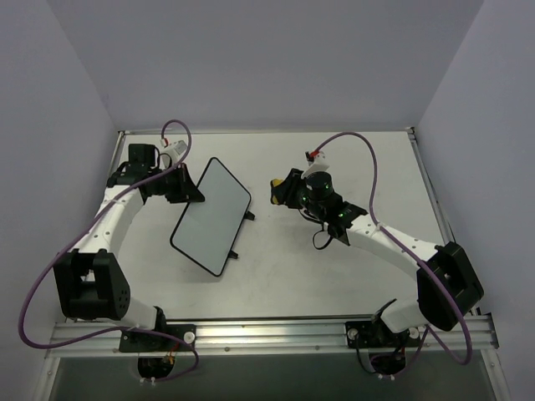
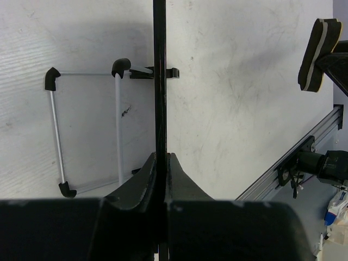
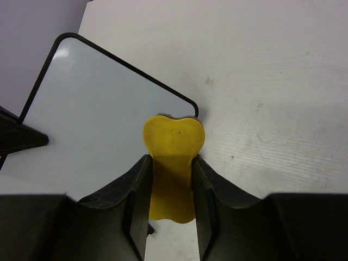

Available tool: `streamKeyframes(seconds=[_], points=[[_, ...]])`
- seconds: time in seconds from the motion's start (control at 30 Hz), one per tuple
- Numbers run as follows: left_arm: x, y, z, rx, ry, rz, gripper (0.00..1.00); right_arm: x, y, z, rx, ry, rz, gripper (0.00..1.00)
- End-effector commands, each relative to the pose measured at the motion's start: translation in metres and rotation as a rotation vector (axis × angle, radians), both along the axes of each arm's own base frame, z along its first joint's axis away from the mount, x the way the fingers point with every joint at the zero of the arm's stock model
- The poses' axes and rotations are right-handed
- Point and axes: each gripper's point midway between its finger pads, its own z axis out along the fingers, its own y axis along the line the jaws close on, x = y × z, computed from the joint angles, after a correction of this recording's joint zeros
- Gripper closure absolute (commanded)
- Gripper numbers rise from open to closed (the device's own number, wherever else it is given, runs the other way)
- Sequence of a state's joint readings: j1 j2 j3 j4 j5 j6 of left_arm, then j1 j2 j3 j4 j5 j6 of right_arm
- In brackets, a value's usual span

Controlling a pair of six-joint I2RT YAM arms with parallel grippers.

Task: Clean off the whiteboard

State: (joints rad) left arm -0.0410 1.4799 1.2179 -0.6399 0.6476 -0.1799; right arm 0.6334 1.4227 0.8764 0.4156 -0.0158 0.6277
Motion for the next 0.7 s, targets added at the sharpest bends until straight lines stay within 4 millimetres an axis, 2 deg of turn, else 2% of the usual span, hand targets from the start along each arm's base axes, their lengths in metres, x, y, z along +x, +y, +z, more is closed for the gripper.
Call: streamKeyframes(seconds=[0.0, 0.13, 0.27, 0.3, 0.5, 0.53, 0.6, 0.67], points=[[0.012, -0.007, 0.014, 0.01, -0.025, -0.005, 0.98, 0.004, -0.001, 0.017, 0.041, -0.045, 0.0, 1.0], [0.016, -0.007, 0.007, 0.04, 0.005, 0.003, 0.97, 0.004, -0.001, 0.015, 0.038, -0.043, -0.003, 1.0], [0.017, -0.006, 0.0, 0.071, 0.023, 0.014, 0.89, 0.003, -0.001, 0.014, 0.038, -0.041, 0.0, 1.0], [0.017, -0.005, -0.002, 0.078, 0.026, 0.018, 0.83, 0.003, -0.001, 0.014, 0.038, -0.041, 0.0, 1.0], [0.017, 0.003, -0.006, 0.123, 0.017, 0.049, 0.67, 0.004, -0.001, 0.015, 0.038, -0.041, 0.0, 1.0], [0.017, 0.003, -0.006, 0.127, 0.013, 0.051, 0.61, 0.003, 0.0, 0.014, 0.037, -0.04, 0.001, 1.0], [0.018, 0.005, -0.005, 0.134, 0.005, 0.058, 0.59, 0.004, 0.0, 0.014, 0.039, -0.039, 0.001, 1.0], [0.019, 0.006, -0.004, 0.14, -0.002, 0.063, 0.52, 0.005, 0.0, 0.014, 0.037, -0.04, 0.0, 1.0]])
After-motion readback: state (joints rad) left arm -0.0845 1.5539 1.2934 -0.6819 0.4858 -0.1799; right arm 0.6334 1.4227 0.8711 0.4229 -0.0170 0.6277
